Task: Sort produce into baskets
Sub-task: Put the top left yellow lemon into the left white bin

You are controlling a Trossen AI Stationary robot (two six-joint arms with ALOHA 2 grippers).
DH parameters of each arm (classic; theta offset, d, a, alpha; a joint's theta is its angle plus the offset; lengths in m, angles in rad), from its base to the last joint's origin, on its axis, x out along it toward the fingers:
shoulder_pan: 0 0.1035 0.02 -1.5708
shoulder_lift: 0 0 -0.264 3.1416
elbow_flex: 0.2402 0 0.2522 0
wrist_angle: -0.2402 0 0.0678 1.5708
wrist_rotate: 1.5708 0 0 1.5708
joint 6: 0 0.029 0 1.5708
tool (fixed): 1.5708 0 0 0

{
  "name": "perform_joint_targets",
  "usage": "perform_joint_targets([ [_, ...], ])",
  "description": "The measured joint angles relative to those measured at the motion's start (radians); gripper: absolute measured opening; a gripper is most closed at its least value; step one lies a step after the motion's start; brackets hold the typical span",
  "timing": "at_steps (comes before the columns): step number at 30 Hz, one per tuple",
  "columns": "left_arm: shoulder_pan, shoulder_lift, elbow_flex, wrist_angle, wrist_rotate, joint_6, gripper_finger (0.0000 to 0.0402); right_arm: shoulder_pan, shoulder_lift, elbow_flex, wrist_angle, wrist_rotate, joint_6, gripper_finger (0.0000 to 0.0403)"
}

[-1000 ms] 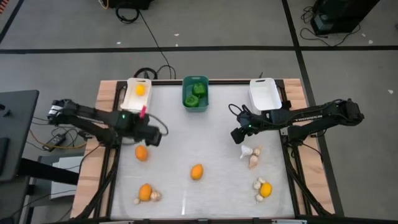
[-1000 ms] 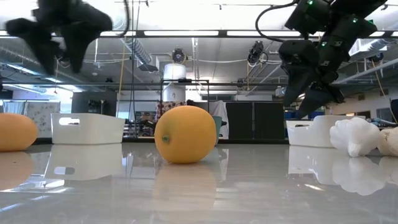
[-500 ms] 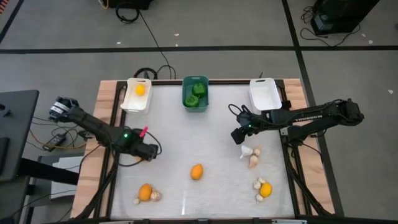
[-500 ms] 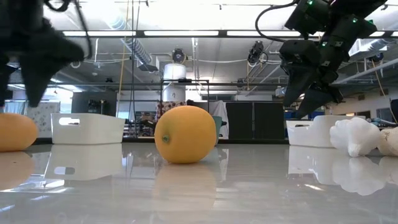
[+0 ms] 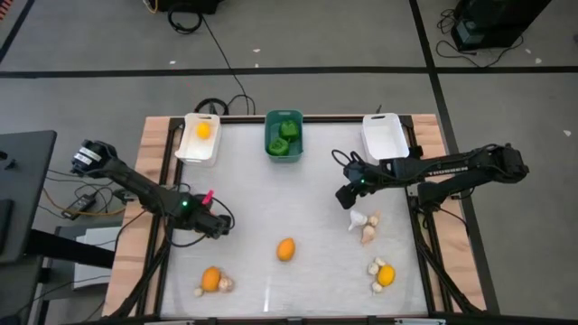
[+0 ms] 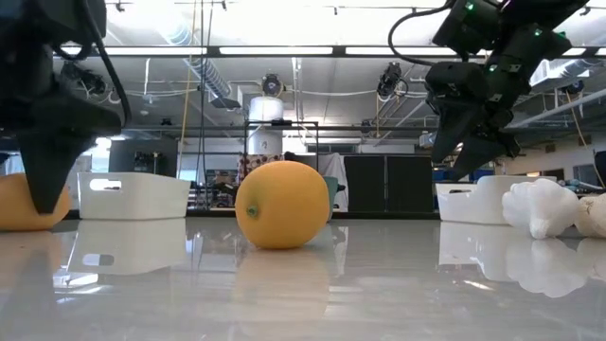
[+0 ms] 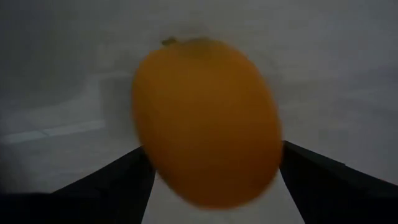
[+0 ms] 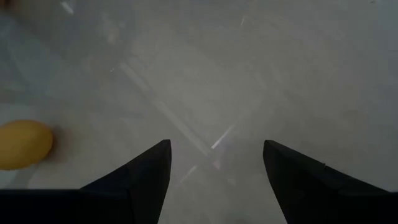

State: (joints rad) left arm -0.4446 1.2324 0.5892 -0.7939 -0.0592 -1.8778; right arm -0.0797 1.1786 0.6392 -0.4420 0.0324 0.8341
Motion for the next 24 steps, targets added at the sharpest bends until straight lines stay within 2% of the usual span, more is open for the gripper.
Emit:
perform_joint_targets([
  [19,0.029,0.000,-0.031,0.056,-0.108,0.022,0.0334,-0.032,0.000,0.000,0.005,-0.041,-0.046,0.0265],
  [24,0.062,0.000,-0.031,0.057,-0.113,0.066,0.0305,-0.058,0.000,0.000,0.022,-0.060,-0.073,0.0265],
])
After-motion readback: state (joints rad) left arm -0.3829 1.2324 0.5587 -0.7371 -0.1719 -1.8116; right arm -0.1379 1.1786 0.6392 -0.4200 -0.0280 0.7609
